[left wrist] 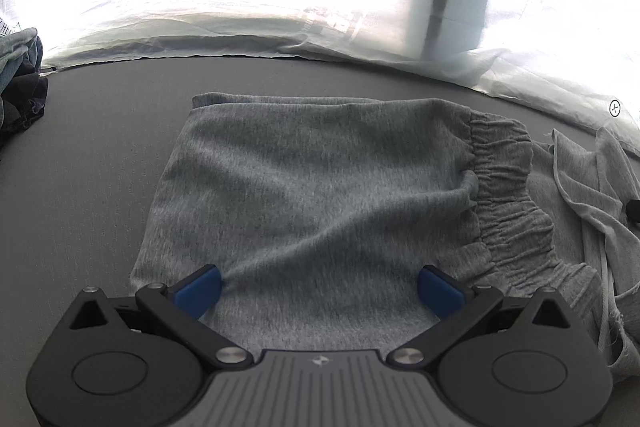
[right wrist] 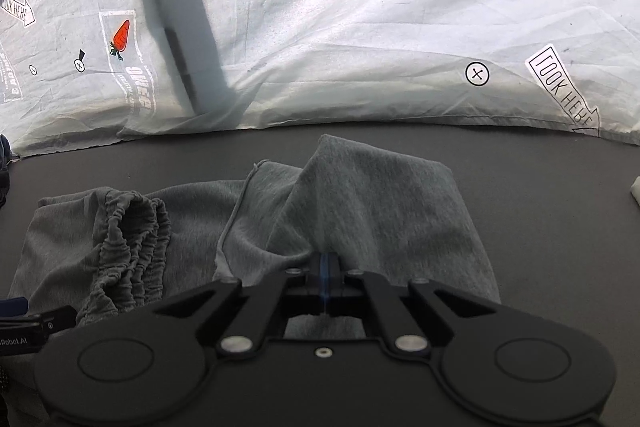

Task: Fold clothes
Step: 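Pinch the sweatshirt sleeve edge with the right tool and fold it inward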

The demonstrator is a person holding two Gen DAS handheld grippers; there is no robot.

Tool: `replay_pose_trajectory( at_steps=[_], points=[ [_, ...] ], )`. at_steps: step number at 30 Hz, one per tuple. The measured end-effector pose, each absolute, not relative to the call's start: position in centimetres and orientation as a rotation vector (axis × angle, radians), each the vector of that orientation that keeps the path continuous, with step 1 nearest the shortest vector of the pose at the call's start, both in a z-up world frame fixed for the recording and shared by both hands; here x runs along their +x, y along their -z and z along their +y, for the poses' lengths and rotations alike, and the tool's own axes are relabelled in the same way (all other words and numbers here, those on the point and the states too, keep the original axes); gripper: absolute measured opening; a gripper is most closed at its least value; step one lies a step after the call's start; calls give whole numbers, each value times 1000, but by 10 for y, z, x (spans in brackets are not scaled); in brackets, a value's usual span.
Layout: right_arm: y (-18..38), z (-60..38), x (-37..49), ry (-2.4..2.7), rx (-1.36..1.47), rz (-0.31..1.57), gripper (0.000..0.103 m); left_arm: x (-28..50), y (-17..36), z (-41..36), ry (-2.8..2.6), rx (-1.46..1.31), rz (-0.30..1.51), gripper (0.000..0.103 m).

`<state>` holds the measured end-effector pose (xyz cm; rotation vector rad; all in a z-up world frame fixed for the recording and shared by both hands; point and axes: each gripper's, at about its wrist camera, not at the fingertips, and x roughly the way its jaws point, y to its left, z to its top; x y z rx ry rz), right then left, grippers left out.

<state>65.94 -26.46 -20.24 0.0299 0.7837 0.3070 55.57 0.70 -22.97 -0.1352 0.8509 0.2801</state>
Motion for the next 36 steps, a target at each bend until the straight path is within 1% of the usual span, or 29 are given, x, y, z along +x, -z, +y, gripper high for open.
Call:
replay_pose_trajectory(
  at_steps=[2,3,5,8,10,11,12,13,16,22,28,31,32,33,36],
  points=[
    [198,-256,658,-336,25,765,10,551,232,4,-294,-127,815,103],
    [197,-249,658,-360,19,756,21,550,233,4,-296,-125,804,103],
    [196,-234,658,-402,-12,746,39,548,234,3,-298,-121,788,103],
    [207,-208,663,-457,-122,789,43,549,233,3,-296,-120,789,103],
    [216,-199,664,-438,-212,803,40,549,233,3,-295,-119,793,103],
    [221,-196,664,-421,-257,803,28,549,233,3,-295,-119,792,103],
    [223,-195,664,-405,-282,797,7,549,233,2,-294,-118,791,103],
    [219,-203,663,-391,-247,782,4,549,233,2,-294,-117,790,103],
    [205,-239,663,-311,-45,755,4,548,234,2,-294,-117,785,103],
    [204,-290,666,-199,86,774,4,549,235,0,-299,-117,777,103],
    [199,-262,662,-321,17,758,6,549,234,0,-300,-119,779,103],
    [202,-242,662,-353,-27,765,13,549,234,0,-300,-118,779,103],
    [202,-237,662,-361,-39,762,19,549,234,0,-300,-118,779,103],
    [201,-232,661,-364,-58,753,22,549,234,0,-302,-119,779,103],
    [195,-220,655,-361,-140,702,23,549,234,0,-302,-119,776,103]
  ],
)
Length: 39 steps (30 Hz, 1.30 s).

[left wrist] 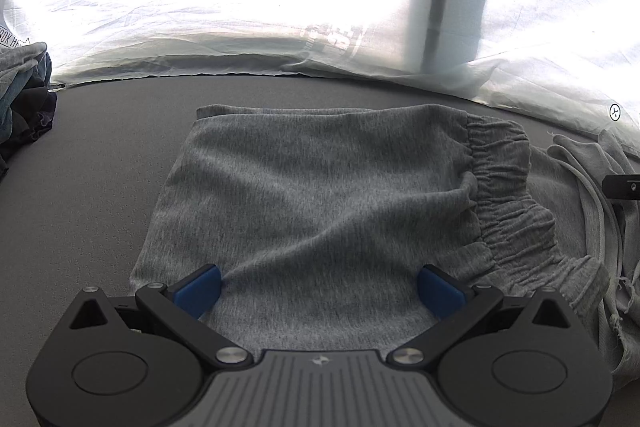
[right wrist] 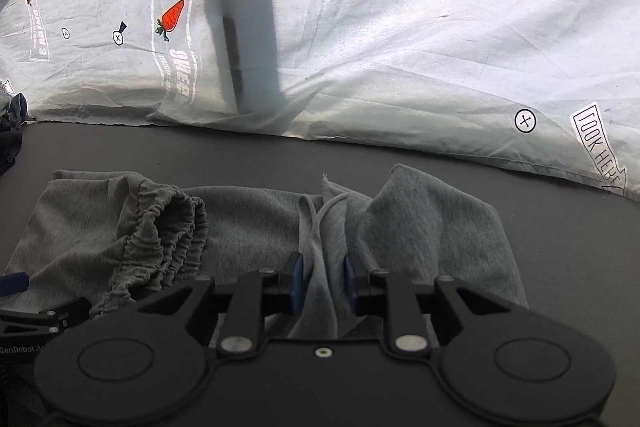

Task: Fold clothes
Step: 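Pinch the sweatshirt sleeve edge with the right tool and fold it inward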

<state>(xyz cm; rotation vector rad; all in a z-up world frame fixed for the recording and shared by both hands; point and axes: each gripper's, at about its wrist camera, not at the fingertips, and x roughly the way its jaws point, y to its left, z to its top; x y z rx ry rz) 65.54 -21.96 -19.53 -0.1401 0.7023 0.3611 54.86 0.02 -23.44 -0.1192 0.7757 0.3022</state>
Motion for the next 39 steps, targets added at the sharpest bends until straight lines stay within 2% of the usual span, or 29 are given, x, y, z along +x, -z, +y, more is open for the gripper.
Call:
replay_pose_trajectory(
  at_steps=[4,7,9,17,20,27,32,34,35,36,37,39],
  points=[
    [186,-209,645,-393,-179,621,23,548,235,0,-301,-119,773,103],
    [185,-201,643,-455,-180,620,17,548,235,0,-301,-119,773,103],
    [190,-195,646,-451,-203,650,12,548,235,0,-300,-118,774,103],
    [215,-194,665,-363,-275,748,12,548,235,0,-299,-118,770,103],
    [215,-193,666,-405,-274,738,1,548,235,0,-299,-117,770,103],
    [171,-180,639,-605,-153,579,1,547,235,0,-299,-117,766,103],
    [198,-164,641,-639,-178,723,5,548,234,1,-297,-116,771,103],
    [195,-171,634,-631,-148,700,17,548,235,1,-296,-116,769,103],
    [190,-177,630,-612,-136,673,34,547,235,1,-297,-116,765,103],
    [187,-183,626,-593,-128,654,36,546,235,1,-298,-115,762,103],
    [185,-188,625,-572,-127,652,34,546,235,1,-299,-115,759,103],
    [185,-196,624,-531,-135,669,20,546,236,0,-301,-115,755,103]
  ],
)
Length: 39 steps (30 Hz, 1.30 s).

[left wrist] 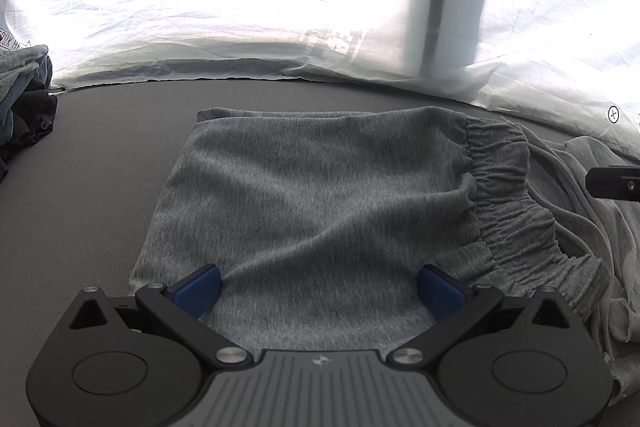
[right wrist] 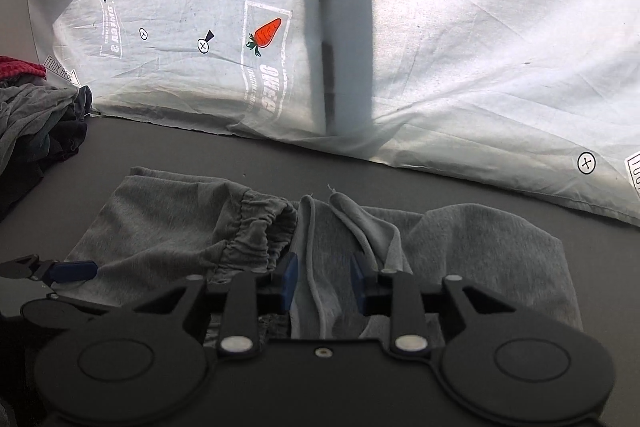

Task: Fold clothes
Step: 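Pinch the sweatshirt sleeve edge with the right tool and fold it inward, then pinch the sweatshirt hem with the right tool and lift it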

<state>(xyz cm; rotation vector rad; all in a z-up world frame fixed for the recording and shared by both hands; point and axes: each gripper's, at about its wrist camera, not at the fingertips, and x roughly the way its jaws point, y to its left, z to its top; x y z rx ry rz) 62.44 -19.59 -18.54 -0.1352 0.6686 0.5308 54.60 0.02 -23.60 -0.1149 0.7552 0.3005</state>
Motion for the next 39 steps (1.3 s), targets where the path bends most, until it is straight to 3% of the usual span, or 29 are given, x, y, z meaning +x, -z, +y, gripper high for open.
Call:
replay_pose_trajectory(
  at_steps=[6,7,8,10,11,13,14,19,21,26,28,30,34,36,39],
  points=[
    [207,-205,629,-381,-188,737,19,548,236,0,-299,-116,766,103],
    [210,-205,629,-362,-196,740,21,548,236,0,-299,-116,766,103],
    [211,-205,629,-357,-203,743,30,549,236,0,-300,-116,766,103],
    [213,-204,628,-346,-216,748,31,549,236,0,-300,-116,766,103],
    [213,-203,627,-346,-219,749,30,549,236,0,-301,-116,766,103],
    [211,-205,625,-375,-207,746,7,549,236,1,-302,-117,766,103],
    [209,-205,623,-394,-196,737,3,549,236,1,-302,-117,766,103],
    [183,-199,606,-537,-143,643,3,549,236,1,-302,-116,764,103],
    [189,-194,608,-564,-140,694,4,548,236,1,-302,-116,763,103],
    [217,-193,615,-566,-86,859,13,549,235,0,-301,-116,768,103],
    [213,-204,613,-549,-15,863,22,549,235,0,-302,-117,769,103],
    [207,-221,611,-526,58,842,39,549,235,0,-303,-117,769,103],
    [197,-257,607,-441,121,796,47,552,234,1,-299,-120,793,103],
    [197,-278,608,-367,108,777,55,554,233,2,-297,-121,808,103],
    [204,-308,611,-244,66,778,55,555,233,1,-300,-123,817,103]
  ],
)
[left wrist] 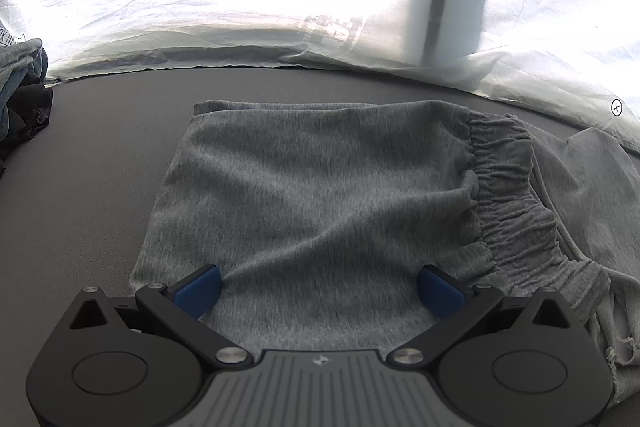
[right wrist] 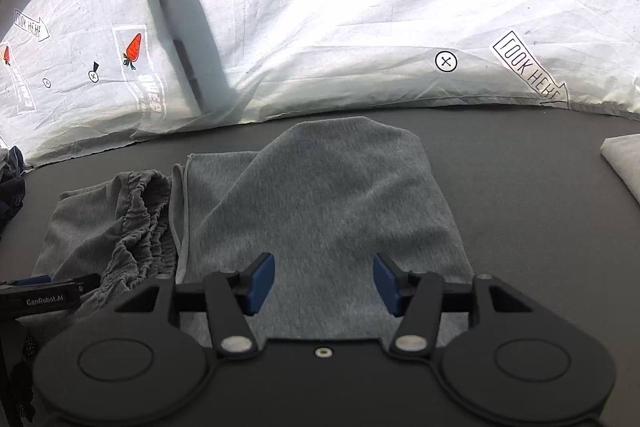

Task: Fold clothes
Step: 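Pinch the sweatshirt hem with the right tool and lift it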

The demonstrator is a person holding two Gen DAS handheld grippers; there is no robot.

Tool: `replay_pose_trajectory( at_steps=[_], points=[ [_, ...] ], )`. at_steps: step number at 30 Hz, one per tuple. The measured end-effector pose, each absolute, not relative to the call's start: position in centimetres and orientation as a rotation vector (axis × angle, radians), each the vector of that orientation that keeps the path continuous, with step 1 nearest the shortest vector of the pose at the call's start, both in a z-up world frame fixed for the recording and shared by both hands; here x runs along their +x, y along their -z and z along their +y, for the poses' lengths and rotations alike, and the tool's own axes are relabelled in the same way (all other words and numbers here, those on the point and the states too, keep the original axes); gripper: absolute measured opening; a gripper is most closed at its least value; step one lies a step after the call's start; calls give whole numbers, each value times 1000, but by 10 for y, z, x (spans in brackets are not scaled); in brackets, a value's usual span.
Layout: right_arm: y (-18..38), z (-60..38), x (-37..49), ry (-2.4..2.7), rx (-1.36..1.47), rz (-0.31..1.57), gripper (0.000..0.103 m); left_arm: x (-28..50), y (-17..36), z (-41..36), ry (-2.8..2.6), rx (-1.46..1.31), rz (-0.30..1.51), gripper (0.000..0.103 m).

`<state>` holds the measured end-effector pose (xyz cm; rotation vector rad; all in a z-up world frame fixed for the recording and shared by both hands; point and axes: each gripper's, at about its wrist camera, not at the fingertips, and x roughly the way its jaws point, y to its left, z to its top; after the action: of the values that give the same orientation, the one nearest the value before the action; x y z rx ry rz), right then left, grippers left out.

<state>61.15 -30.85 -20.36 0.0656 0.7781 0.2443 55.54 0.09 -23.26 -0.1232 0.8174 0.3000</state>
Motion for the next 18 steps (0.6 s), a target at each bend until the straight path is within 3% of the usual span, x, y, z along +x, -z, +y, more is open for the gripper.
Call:
replay_pose_trajectory(
  at_steps=[7,18],
  points=[
    [220,-358,625,-136,65,792,55,557,232,1,-300,-124,832,103],
    [234,-351,662,-224,97,797,55,559,232,1,-300,-124,840,103]
  ],
)
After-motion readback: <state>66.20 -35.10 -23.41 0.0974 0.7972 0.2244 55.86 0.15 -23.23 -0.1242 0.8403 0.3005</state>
